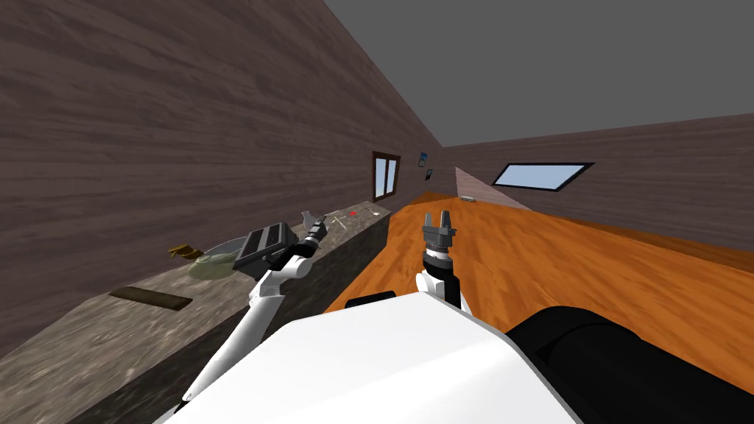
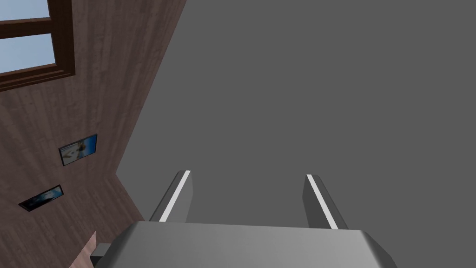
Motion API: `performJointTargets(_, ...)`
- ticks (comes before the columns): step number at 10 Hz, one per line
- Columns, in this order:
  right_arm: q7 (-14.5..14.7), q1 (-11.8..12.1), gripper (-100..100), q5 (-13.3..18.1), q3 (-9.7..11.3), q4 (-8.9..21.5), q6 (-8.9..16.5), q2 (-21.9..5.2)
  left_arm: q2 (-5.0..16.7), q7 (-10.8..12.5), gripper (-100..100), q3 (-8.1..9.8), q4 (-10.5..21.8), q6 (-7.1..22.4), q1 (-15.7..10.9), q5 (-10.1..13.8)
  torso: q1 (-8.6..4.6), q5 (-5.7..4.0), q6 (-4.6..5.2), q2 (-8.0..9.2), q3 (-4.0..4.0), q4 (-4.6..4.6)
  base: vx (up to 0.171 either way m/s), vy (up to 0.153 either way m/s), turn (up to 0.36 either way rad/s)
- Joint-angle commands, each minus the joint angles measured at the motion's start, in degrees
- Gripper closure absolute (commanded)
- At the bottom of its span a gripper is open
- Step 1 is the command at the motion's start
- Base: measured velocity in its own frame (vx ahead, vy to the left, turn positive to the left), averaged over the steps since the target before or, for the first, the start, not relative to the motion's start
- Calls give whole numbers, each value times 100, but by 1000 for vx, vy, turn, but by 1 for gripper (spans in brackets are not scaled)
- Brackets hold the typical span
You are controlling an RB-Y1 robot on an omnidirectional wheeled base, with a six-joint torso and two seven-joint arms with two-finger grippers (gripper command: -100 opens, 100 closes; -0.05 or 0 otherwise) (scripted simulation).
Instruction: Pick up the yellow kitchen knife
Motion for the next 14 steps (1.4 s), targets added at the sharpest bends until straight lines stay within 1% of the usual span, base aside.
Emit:
performJointTargets(1, 0, 0, 0, 0, 0, 0, 0, 0, 103, -52, -100, -33, 193, 217, -118, 119, 0, 0, 0, 0, 0, 0, -24, -4, -113)
performJointTargets(2, 0, 1, 0, 0, 0, 0, 0, 0, 293, -152, -100, -67, 383, 467, -360, 345, 1, 1, -4, -1, 0, 0, -23, -7, -235)
performJointTargets(3, 0, 0, 0, 0, 0, 0, 0, 0, 293, -152, -100, -67, 476, 559, -360, 345, 1, 0, 1, -2, -1, 0, -18, 0, -100)
performJointTargets(4, 0, 1, 0, 0, -1, 0, 0, 0, 483, -259, -100, -106, 719, 779, -601, 569, 4, 1, -5, -3, -2, -1, -14, -5, -188)
performJointTargets(5, 0, 0, 0, 0, 0, 0, 0, 0, 483, -259, -100, -106, 772, 910, -601, 569, 3, 1, -1, -4, -2, -1, -9, 0, -107)
performJointTargets(6, 0, 1, 0, 0, -1, 0, 0, 0, 671, -374, -100, -149, 1036, 1068, -840, 792, 4, 2, -5, -6, -3, -2, -5, -1, -201)
performJointTargets(8, 0, 1, 0, 0, -1, 0, 0, 0, 671, -374, -100, -149, 1081, 1268, -840, 792, 5, 1, -6, -8, -5, -2, -1, 3, -60)
performJointTargets(9, 0, 2, 0, 0, -1, 0, 0, 0, 857, -495, -100, -196, 1355, 1465, -1074, 1011, 6, 2, -7, -9, -5, -2, 2, 0, -147)
performJointTargets(10, 0, 1, 0, 0, 0, 0, 0, 0, 857, -495, -100, -196, 1400, 1621, -1074, 1011, 4, 1, -2, -11, -6, -2, 4, 5, -160)
performJointTargets(11, 0, 1, 0, 0, -1, 0, 0, 0, 1041, -623, -100, -247, 1657, 1783, -1303, 1225, 5, 2, -5, -11, -6, -3, 9, 6, -265)
performJointTargets(12, 0, 1, 0, 0, 0, 0, 0, 0, 1041, -623, -100, -247, 1729, 1957, -1303, 1225, 6, 1, -1, -13, -7, -3, 10, 13, -117)
performJointTargets(13, 0, 2, 0, 0, -1, 0, 0, 0, 1041, -623, -100, -247, 1729, 1999, -1303, 1225, 10, 3, -8, -13, -8, -3, 5, 7, 32)
performJointTargets(14, 0, 2, 0, 0, -1, 0, 0, 0, 1224, -757, -100, -301, 2018, 2212, -1526, 1434, 8, 3, -9, -11, -6, -3, 13, 4, -195)
